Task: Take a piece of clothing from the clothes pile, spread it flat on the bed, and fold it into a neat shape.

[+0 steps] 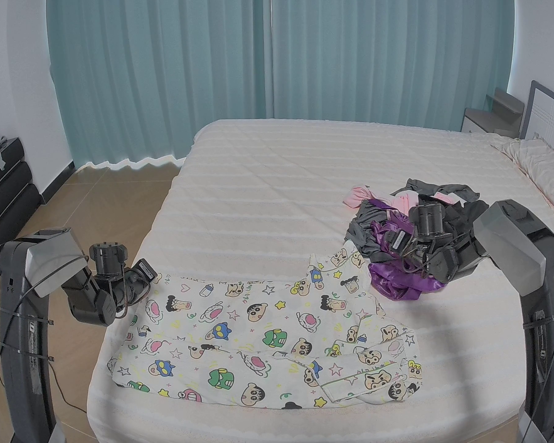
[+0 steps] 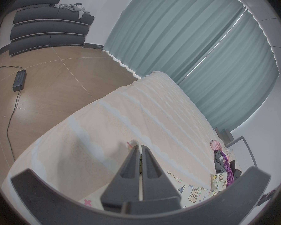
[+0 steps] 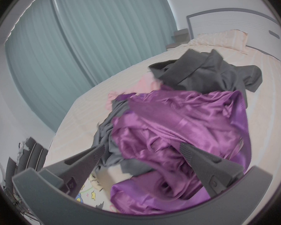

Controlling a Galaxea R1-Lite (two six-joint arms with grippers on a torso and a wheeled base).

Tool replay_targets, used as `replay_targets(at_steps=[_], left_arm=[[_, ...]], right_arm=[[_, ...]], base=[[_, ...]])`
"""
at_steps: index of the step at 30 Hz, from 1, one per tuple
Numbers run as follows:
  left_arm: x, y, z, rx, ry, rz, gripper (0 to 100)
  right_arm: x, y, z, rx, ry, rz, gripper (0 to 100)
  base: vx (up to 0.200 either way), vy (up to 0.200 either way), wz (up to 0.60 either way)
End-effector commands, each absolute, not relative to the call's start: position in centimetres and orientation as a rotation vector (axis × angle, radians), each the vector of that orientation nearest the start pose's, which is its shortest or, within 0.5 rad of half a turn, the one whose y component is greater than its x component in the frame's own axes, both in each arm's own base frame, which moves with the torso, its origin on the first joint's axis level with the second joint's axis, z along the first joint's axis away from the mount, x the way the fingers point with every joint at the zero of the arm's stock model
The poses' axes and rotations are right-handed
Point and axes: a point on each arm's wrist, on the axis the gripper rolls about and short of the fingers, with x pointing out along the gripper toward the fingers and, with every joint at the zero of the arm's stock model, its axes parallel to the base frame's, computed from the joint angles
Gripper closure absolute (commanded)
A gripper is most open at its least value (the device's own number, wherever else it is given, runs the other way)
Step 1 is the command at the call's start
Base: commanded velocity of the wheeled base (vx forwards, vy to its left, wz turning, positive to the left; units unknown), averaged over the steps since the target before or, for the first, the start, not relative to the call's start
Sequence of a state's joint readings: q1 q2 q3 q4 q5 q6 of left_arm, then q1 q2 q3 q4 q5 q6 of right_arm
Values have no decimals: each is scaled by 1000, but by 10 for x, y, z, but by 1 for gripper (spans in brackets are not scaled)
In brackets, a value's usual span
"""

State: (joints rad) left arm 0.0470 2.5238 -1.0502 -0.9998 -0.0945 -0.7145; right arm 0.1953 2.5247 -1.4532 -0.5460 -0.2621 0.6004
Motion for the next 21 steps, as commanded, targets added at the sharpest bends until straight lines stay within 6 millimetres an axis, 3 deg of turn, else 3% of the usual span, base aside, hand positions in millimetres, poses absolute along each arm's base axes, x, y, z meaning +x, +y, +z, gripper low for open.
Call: replay_targets(at_steps=[1, 6, 10, 11, 15, 21], left_arm=[[428, 18, -39, -735, 467, 123, 100], [428, 18, -39, -735, 467, 123, 100], [428, 19, -39, -735, 467, 125, 100], [428, 19, -39, -735, 467, 125, 100], [428, 19, -39, -735, 467, 125, 100], [427, 19, -39, -735, 468, 125, 100]], right_arm=[[476, 68, 23, 504, 430, -237, 0], [472, 85, 35, 524, 422, -179, 0], [464, 126, 32, 506, 448, -94, 0], [464, 128, 31, 505, 450, -91, 0], [458, 161, 9, 469, 501, -34, 0], [464, 175, -12, 446, 522, -20, 0]], base=[[0, 0, 0], [0, 0, 0], [0, 0, 0], [0, 0, 0], [0, 0, 0], [0, 0, 0]])
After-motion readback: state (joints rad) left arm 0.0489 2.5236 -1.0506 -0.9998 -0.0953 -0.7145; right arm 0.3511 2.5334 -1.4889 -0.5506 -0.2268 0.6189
